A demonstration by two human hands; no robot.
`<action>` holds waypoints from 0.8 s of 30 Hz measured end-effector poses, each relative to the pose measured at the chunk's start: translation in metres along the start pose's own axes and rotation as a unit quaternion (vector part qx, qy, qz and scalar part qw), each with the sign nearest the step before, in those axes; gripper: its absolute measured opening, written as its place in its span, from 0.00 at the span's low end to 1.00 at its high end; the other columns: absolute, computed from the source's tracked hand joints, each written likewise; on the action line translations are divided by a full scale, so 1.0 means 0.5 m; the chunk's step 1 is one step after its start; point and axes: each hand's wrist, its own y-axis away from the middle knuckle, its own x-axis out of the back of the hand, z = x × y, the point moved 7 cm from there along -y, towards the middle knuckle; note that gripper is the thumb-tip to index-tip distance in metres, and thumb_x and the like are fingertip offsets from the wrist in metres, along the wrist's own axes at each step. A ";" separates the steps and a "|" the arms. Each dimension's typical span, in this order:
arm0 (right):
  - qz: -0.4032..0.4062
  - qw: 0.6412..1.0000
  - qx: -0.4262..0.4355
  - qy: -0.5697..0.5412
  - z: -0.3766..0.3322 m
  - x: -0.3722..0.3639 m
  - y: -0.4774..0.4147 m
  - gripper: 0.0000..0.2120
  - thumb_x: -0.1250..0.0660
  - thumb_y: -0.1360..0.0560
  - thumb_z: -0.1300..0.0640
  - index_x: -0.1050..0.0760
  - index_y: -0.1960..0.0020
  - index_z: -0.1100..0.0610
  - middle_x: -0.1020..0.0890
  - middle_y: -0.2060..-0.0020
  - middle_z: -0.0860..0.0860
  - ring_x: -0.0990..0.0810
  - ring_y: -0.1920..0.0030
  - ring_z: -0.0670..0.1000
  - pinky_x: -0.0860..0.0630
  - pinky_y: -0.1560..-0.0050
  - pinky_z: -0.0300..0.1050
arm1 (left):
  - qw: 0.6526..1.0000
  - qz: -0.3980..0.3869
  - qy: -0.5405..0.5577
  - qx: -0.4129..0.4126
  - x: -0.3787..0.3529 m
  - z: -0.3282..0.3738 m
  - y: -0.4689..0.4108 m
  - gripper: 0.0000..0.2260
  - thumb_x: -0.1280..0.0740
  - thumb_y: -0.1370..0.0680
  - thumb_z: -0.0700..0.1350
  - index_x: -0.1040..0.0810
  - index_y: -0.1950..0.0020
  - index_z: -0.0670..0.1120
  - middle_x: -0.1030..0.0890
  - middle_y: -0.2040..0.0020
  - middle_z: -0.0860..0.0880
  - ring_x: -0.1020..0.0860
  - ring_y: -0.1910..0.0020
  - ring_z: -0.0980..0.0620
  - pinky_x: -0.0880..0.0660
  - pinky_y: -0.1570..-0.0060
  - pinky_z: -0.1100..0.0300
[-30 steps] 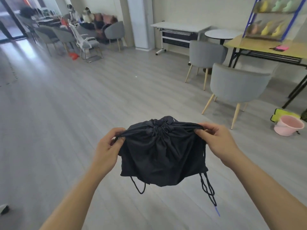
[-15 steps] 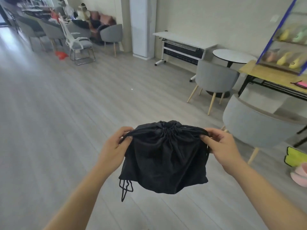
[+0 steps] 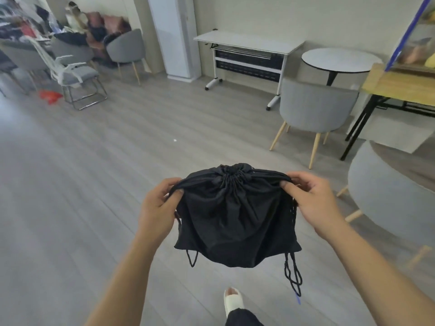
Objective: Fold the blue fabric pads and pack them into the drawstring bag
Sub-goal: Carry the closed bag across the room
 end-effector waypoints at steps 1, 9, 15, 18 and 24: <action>0.003 1.000 0.000 -0.005 -0.001 -0.023 -0.060 0.11 0.30 0.24 0.67 0.17 0.55 0.52 0.15 0.64 0.47 0.19 0.66 0.40 0.24 0.65 0.32 | 1.000 0.006 0.002 0.005 -0.001 0.002 -0.060 0.13 0.37 0.19 0.34 0.17 0.49 0.49 0.17 0.61 0.55 0.22 0.65 0.52 0.22 0.59 0.33; 0.042 0.999 0.017 -0.006 -0.017 -0.262 -0.536 0.11 0.30 0.24 0.66 0.17 0.55 0.50 0.14 0.63 0.45 0.18 0.62 0.45 0.22 0.56 0.37 | 0.998 0.059 0.020 0.015 0.042 -0.033 -0.555 0.14 0.37 0.18 0.36 0.18 0.51 0.54 0.17 0.61 0.56 0.23 0.64 0.52 0.21 0.58 0.36; 0.091 0.996 0.013 0.001 0.011 -0.450 -0.895 0.12 0.31 0.23 0.66 0.18 0.57 0.50 0.15 0.66 0.42 0.19 0.65 0.40 0.23 0.58 0.34 | 0.999 0.038 0.036 0.015 0.064 -0.099 -0.990 0.15 0.37 0.19 0.36 0.18 0.51 0.56 0.15 0.57 0.57 0.22 0.62 0.53 0.22 0.55 0.42; 0.116 0.993 0.010 0.007 -0.013 -0.533 -1.079 0.10 0.31 0.23 0.67 0.18 0.57 0.53 0.16 0.68 0.43 0.21 0.67 0.39 0.25 0.60 0.33 | 0.999 0.005 0.032 0.011 0.073 -0.084 -1.218 0.16 0.36 0.19 0.38 0.18 0.52 0.59 0.15 0.55 0.56 0.21 0.59 0.50 0.22 0.53 0.40; 0.168 0.986 -0.002 0.010 -0.042 -0.636 -1.407 0.05 0.30 0.24 0.66 0.19 0.50 0.59 0.17 0.61 0.51 0.20 0.66 0.38 0.24 0.60 0.30 | 0.998 -0.012 0.065 0.010 0.051 -0.040 -1.620 0.13 0.36 0.19 0.38 0.19 0.52 0.56 0.16 0.56 0.53 0.25 0.64 0.50 0.23 0.60 0.43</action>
